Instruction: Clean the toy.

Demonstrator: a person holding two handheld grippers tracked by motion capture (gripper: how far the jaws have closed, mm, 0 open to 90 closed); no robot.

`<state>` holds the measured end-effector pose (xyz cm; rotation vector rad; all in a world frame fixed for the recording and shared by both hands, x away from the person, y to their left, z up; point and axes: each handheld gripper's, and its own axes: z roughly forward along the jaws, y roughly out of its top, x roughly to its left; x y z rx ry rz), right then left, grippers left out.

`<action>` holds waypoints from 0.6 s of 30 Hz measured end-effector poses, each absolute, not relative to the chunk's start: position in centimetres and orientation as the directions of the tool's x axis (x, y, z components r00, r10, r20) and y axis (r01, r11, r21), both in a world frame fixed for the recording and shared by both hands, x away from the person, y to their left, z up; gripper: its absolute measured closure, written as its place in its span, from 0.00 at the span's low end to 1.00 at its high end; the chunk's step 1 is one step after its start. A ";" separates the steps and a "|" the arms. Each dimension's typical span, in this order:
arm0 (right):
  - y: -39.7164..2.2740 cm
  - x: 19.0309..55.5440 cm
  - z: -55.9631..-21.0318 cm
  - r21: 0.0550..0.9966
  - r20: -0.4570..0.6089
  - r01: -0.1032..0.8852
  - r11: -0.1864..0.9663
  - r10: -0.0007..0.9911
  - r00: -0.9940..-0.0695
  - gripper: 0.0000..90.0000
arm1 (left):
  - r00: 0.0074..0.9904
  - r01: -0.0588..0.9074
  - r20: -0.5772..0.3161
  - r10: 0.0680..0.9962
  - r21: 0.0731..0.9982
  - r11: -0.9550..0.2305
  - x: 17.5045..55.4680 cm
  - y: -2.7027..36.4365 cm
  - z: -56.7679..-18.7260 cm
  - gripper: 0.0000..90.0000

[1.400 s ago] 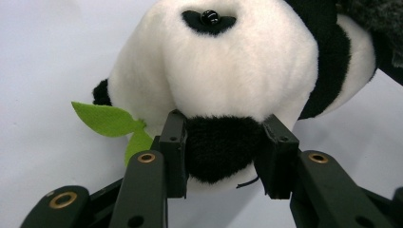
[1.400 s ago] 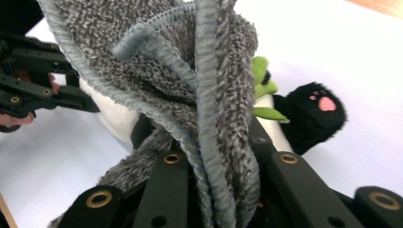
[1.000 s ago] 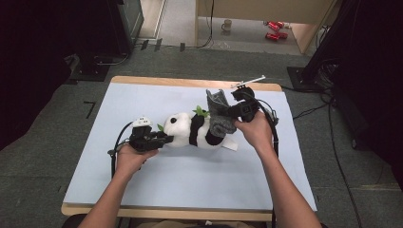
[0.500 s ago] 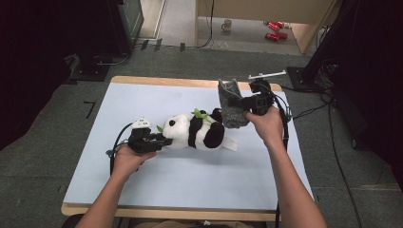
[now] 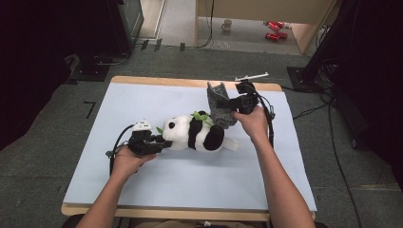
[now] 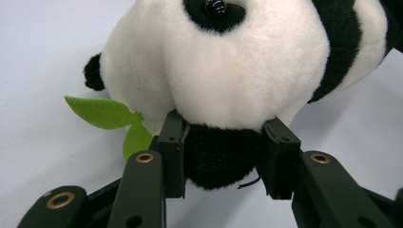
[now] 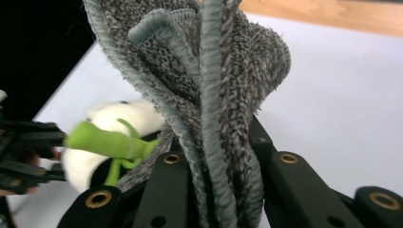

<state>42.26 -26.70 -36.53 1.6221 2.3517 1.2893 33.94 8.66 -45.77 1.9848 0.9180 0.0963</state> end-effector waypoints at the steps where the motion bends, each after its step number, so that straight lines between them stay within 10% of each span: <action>1: -26.5 42.4 -37.0 0.613 0.408 0.778 0.140 0.787 -0.463 0.85 | 0.719 0.565 -0.278 0.636 0.768 -0.302 33.9 8.7 -45.8 0.67; 18: -29.0 40.9 -40.4 0.608 0.427 0.787 0.107 0.791 -0.438 0.85 | 0.715 0.563 -0.279 0.641 0.774 -0.292 33.9 8.6 -45.8 0.67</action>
